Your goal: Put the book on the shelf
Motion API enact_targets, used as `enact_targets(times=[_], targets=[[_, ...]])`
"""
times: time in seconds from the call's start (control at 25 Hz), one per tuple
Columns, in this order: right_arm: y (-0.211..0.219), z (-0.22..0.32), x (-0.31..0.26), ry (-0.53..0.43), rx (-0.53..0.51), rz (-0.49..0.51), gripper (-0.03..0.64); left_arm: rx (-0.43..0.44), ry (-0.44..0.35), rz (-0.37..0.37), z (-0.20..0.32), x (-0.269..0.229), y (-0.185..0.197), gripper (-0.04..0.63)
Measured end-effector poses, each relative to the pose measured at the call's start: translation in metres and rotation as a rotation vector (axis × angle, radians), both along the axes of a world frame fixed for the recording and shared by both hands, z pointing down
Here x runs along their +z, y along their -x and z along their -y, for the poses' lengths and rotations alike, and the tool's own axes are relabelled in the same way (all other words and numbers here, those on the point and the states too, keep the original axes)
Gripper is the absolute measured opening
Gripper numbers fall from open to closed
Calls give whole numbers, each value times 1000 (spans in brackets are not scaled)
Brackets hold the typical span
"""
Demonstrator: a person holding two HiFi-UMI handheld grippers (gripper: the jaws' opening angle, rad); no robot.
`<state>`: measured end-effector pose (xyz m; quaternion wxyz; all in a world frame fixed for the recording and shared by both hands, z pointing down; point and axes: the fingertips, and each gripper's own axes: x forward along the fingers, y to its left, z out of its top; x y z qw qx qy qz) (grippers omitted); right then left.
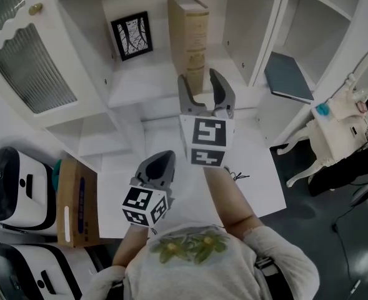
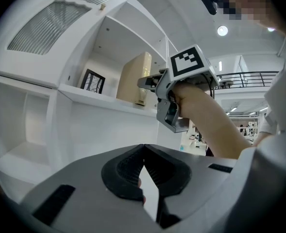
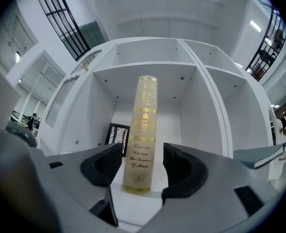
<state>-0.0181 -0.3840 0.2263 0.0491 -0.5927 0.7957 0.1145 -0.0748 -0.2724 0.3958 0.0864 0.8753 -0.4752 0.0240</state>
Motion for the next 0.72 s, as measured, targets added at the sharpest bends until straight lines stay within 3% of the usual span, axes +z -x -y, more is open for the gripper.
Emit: enact_targets(times=[0.48,0.72], targets=[[-3,-69,26,-3,-62,21,248,-9,9,-5,-27,3,3,28],[-12,-88,40,-13,-49,45,82,-17,6,-26,-38,1,7,28]])
